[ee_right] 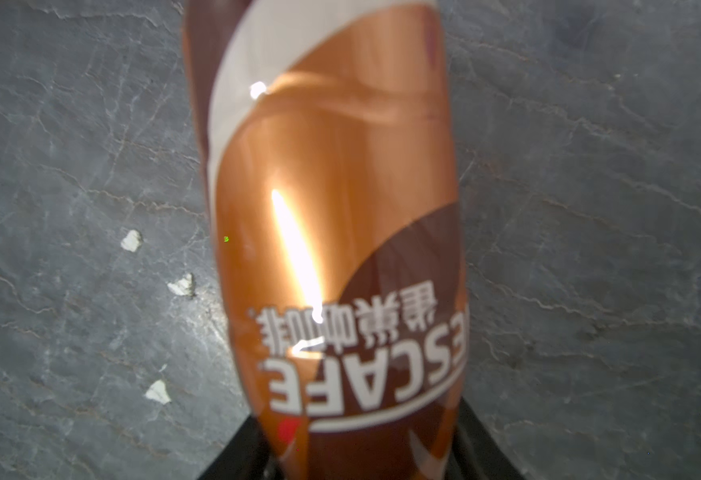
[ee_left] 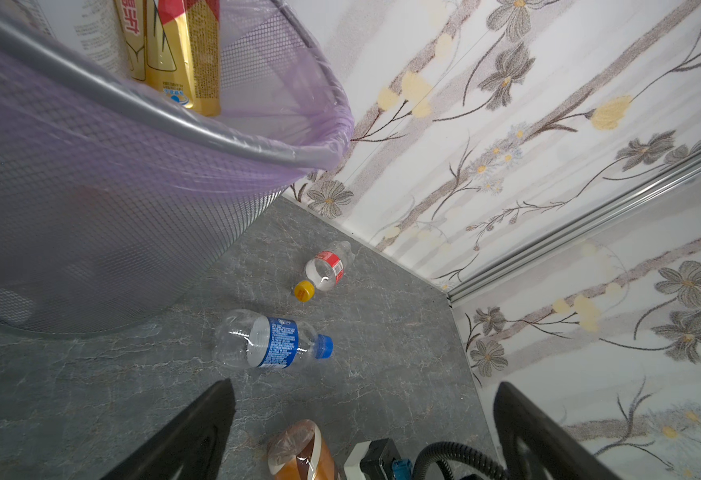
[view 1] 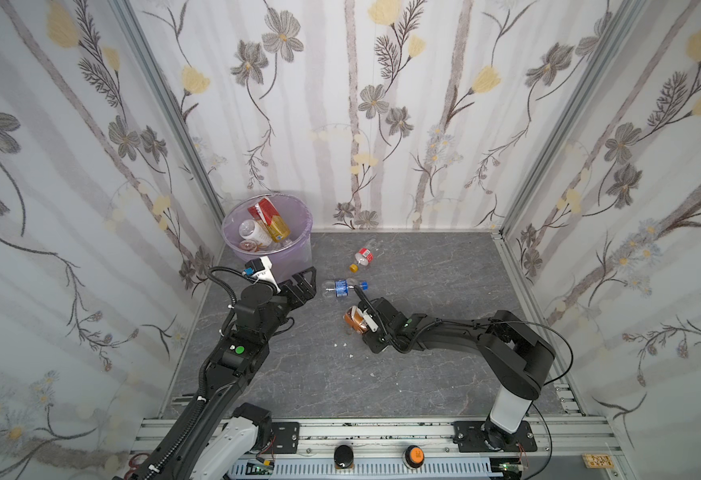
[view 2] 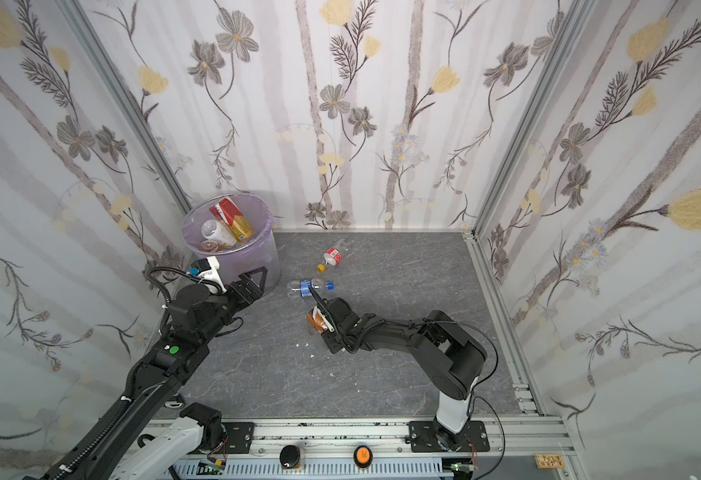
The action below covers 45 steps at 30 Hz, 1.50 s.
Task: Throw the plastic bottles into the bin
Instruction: 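Lift the Nescafe bottle with the right gripper toward the left gripper, which grasps it, then raise the Nescafe bottle with the left gripper over the wastebasket and release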
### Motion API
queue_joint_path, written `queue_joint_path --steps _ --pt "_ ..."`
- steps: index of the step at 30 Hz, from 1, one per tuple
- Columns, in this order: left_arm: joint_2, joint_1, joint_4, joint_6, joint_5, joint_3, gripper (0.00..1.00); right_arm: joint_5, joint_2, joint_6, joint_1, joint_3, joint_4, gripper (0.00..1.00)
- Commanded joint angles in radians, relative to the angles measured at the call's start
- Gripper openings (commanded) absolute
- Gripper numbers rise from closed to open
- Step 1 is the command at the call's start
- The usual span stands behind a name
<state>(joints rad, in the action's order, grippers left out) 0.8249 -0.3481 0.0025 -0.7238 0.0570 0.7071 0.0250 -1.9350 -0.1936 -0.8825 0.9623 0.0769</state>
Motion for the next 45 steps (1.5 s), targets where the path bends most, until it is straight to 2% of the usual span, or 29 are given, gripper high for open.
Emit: queue_joint_path --steps 1,12,16,21,34,41,45 --pt "0.028 -0.003 0.007 -0.027 0.02 0.02 1.0 -0.035 0.034 -0.018 0.015 -0.01 -0.072 0.47" --pt "0.197 -0.03 0.009 -0.088 0.136 0.121 1.0 -0.062 0.243 -0.043 0.091 0.013 -0.044 0.46" --pt "0.277 -0.08 0.011 -0.098 0.188 0.197 1.0 -0.056 0.297 -0.041 0.095 0.062 -0.016 0.46" --pt "0.348 -0.117 0.016 -0.122 0.243 0.255 1.0 -0.06 0.328 -0.043 0.109 0.113 -0.011 0.46" --pt "0.454 -0.154 0.074 -0.109 0.279 0.34 0.98 -0.128 0.322 -0.046 0.109 0.197 -0.021 0.46" --pt "0.48 -0.173 0.126 -0.09 0.275 0.345 0.86 -0.169 0.316 -0.049 0.105 0.196 -0.035 0.46" --pt "0.469 -0.175 0.142 -0.073 0.231 0.344 0.81 -0.179 0.306 -0.049 0.103 0.197 -0.042 0.46"
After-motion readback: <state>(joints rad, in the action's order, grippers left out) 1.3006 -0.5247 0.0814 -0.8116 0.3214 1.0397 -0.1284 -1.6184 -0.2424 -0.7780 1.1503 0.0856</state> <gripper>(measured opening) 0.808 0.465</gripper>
